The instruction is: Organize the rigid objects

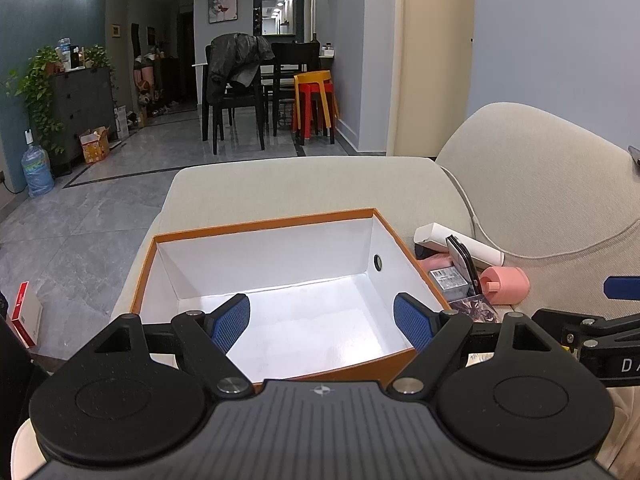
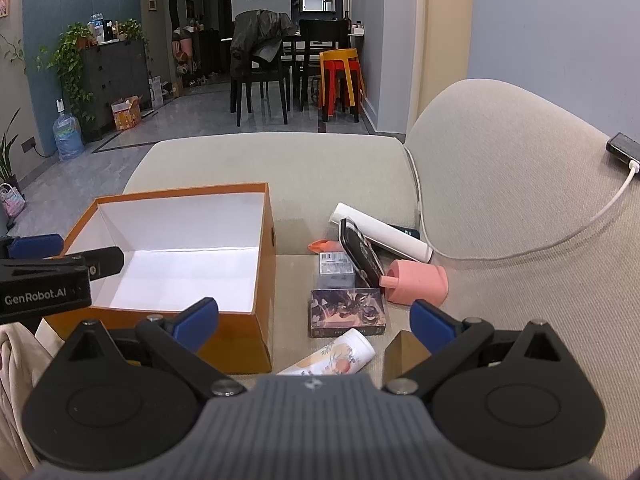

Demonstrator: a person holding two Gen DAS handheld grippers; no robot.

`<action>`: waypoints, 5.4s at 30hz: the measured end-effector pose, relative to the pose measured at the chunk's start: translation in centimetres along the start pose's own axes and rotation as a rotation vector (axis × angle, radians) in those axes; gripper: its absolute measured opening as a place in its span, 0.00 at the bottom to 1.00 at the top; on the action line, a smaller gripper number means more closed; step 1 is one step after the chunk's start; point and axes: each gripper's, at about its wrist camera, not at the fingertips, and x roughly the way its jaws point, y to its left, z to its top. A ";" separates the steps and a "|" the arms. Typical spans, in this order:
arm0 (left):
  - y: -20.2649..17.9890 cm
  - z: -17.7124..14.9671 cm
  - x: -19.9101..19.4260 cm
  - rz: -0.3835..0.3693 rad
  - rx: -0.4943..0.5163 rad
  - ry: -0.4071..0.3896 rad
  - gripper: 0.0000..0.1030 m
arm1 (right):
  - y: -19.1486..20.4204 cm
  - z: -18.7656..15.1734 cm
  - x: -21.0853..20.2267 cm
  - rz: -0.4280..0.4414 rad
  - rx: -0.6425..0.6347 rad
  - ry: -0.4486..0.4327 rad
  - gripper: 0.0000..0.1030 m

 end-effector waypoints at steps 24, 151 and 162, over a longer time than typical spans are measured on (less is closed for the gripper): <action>-0.2 -1.0 0.4 0.000 0.004 0.011 0.93 | 0.3 -0.2 0.1 -0.009 -0.011 0.018 0.97; -24.2 9.9 42.0 -0.551 1.011 0.545 0.35 | -14.5 10.4 26.3 0.046 0.118 0.154 0.27; -19.0 14.1 36.5 -0.425 0.749 0.470 0.34 | -13.8 12.0 24.8 0.018 0.130 0.094 0.28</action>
